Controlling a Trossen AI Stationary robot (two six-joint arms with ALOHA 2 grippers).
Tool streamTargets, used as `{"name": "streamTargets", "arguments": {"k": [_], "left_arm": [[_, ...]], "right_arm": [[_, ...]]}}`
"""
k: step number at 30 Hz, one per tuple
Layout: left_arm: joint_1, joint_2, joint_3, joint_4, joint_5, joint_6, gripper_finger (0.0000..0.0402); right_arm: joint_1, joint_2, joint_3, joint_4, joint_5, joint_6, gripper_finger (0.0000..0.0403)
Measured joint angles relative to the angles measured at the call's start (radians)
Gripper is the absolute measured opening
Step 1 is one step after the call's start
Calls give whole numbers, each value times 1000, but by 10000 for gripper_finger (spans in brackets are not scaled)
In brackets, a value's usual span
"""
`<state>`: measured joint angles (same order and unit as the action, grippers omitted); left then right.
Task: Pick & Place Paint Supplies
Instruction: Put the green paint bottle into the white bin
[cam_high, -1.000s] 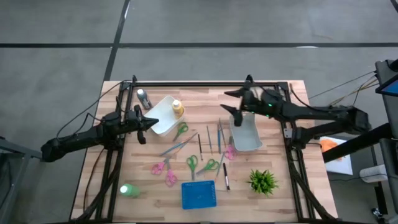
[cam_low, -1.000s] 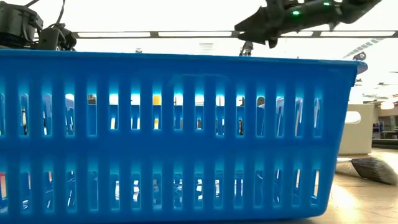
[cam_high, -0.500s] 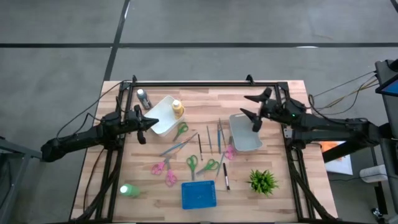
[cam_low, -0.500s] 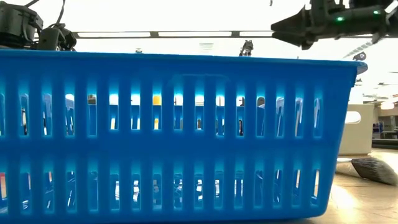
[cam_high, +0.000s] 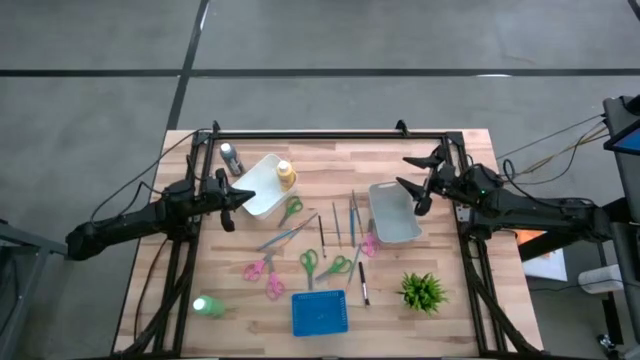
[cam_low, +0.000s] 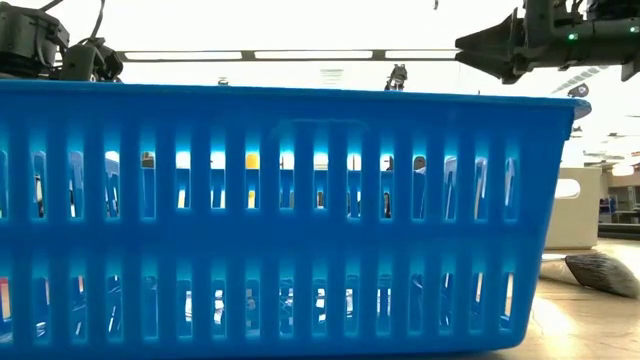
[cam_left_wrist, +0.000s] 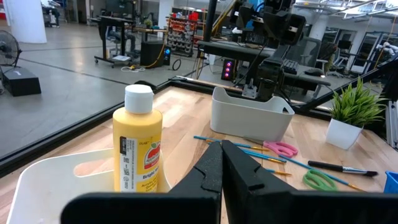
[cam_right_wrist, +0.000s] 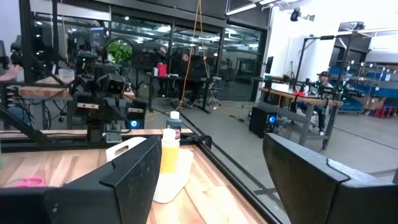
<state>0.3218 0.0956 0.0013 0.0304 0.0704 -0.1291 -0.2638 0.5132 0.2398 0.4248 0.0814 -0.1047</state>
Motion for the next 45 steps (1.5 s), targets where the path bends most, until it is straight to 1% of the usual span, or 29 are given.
{"name": "streamTargets", "arguments": {"k": [27, 28, 34, 37, 39, 42, 45], "left_arm": [[0, 0, 0, 0, 0, -8, 0], [0, 0, 0, 1, 0, -25, 0], [0, 0, 0, 3, -4, -235, 0], [0, 0, 1, 5, -14, -411, 0], [0, 1, 18, -29, -27, -420, 0], [-12, 18, 88, -101, -26, -423, 0], [-22, 69, 170, -231, -36, -460, 0]], "right_arm": [[0, 7, -1, -2, -2, -3, 278], [0, 7, -1, -2, -2, -2, 278], [0, 7, -1, -2, -2, -1, 278], [0, 7, -1, -2, -2, -2, 278], [0, 7, -1, -2, -2, -1, 278], [0, 8, -1, -2, -2, -1, 278], [0, 8, -1, -2, -2, -3, 278]]}}
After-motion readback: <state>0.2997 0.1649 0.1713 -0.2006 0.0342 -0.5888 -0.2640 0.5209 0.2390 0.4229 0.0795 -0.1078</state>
